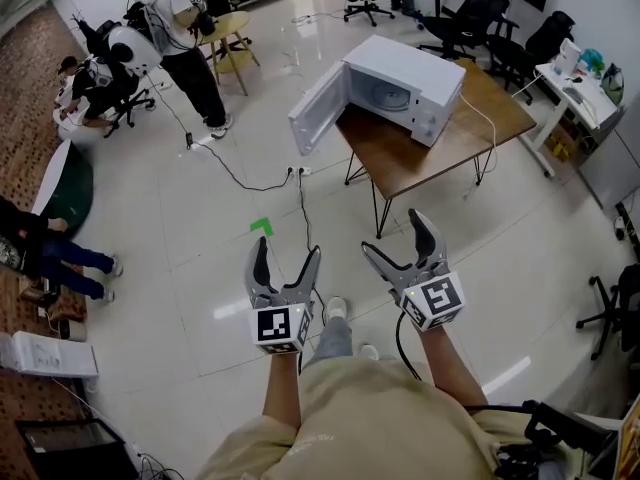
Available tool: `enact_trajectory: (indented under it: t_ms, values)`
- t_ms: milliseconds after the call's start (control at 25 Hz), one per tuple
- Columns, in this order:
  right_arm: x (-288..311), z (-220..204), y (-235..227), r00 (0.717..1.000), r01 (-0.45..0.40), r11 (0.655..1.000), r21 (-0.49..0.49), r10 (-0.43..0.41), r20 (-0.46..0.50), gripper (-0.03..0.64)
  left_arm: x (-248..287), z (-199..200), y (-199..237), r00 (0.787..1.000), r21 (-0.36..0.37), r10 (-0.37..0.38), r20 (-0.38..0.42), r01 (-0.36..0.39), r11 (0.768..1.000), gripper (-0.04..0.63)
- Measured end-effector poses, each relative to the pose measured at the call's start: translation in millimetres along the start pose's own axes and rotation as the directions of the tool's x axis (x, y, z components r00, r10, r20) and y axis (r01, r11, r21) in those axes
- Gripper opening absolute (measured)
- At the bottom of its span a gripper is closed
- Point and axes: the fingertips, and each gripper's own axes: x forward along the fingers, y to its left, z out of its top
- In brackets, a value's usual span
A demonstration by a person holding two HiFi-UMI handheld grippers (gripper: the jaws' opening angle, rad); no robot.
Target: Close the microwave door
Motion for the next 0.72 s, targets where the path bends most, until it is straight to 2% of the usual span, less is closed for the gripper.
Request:
enact_trajectory:
  t_ms: [120,400,560,720]
  values:
    - [18.5,-14.3,-3.8,1.0,0.02,1.0,-0.02,-0.02,0.001,0.446,21.5,-17.2,14.3,0.999,-0.017,-0.036,0.012,0.037,0.999,0.426]
    - [102.0,9.2,-34.2,0.993,0.109,0.993,-0.036,-0.107,0.043,0.437,107.1,2.1,67.6,0.99,-0.026,-0.136,0.038,0.137,0.99,0.426]
    - [143.7,8.3,-43.7,0.987,0.152,0.988,-0.036,-0.15,0.048,0.436,149.8,6.3,91.2,0.977,-0.016,-0.209,0.04,0.21,0.978,0.426]
    - [163.1,-0.1,-66.7,0.977,0.212,0.976,-0.046,-0.21,0.027,0.436,189.0,-0.3,92.1,0.959,-0.031,-0.28,0.041,0.281,0.959,0.426]
